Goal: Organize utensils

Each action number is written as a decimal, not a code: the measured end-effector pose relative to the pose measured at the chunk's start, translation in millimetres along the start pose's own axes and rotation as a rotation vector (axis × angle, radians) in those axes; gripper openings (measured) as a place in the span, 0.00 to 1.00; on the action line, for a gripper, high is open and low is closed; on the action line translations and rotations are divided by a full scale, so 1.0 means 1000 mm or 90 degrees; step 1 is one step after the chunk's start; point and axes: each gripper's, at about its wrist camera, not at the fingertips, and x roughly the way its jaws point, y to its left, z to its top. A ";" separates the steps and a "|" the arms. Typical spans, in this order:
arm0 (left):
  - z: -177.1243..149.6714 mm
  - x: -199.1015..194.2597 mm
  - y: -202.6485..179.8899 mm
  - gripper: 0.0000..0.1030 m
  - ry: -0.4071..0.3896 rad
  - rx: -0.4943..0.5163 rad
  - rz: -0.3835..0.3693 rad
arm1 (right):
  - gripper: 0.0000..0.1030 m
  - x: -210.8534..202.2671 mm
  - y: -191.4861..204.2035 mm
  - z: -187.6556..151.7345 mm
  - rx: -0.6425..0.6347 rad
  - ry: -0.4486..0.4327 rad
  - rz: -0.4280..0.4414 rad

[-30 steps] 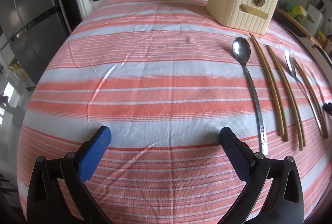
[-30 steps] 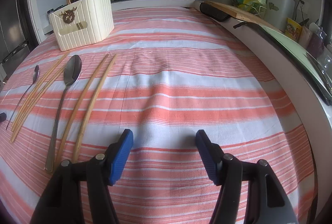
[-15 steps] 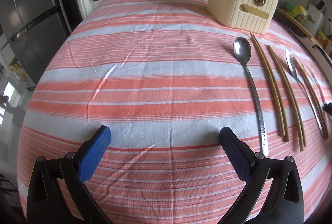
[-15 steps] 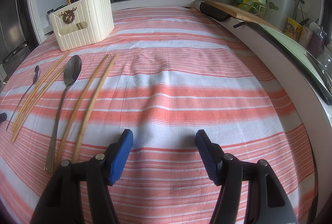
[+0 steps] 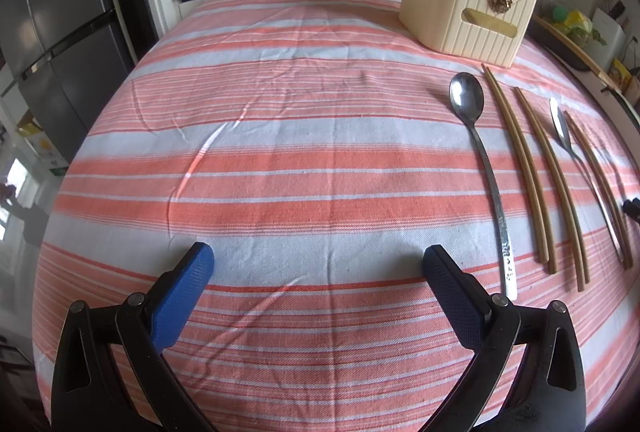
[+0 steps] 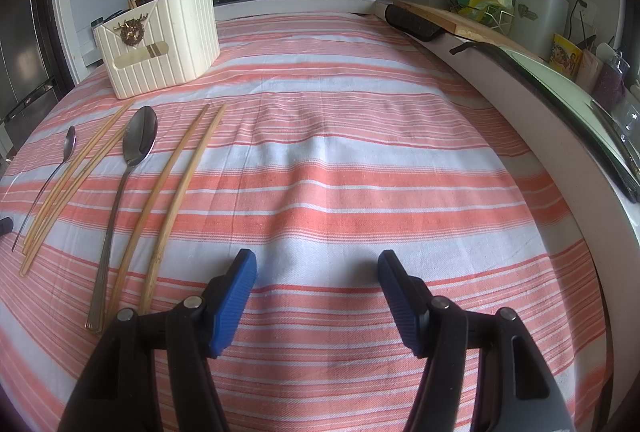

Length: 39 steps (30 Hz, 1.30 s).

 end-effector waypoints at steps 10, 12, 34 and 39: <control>0.000 0.000 0.000 1.00 0.000 0.000 0.001 | 0.63 0.000 0.000 0.000 0.001 0.000 0.000; 0.000 0.000 0.000 1.00 0.000 0.000 0.001 | 0.63 0.000 0.000 0.000 0.000 0.000 0.000; 0.000 0.000 0.000 1.00 -0.001 0.001 0.000 | 0.63 0.000 0.000 0.000 0.001 -0.001 0.002; -0.003 -0.002 -0.001 1.00 0.000 0.001 0.002 | 0.63 0.000 0.001 0.000 0.002 -0.001 0.003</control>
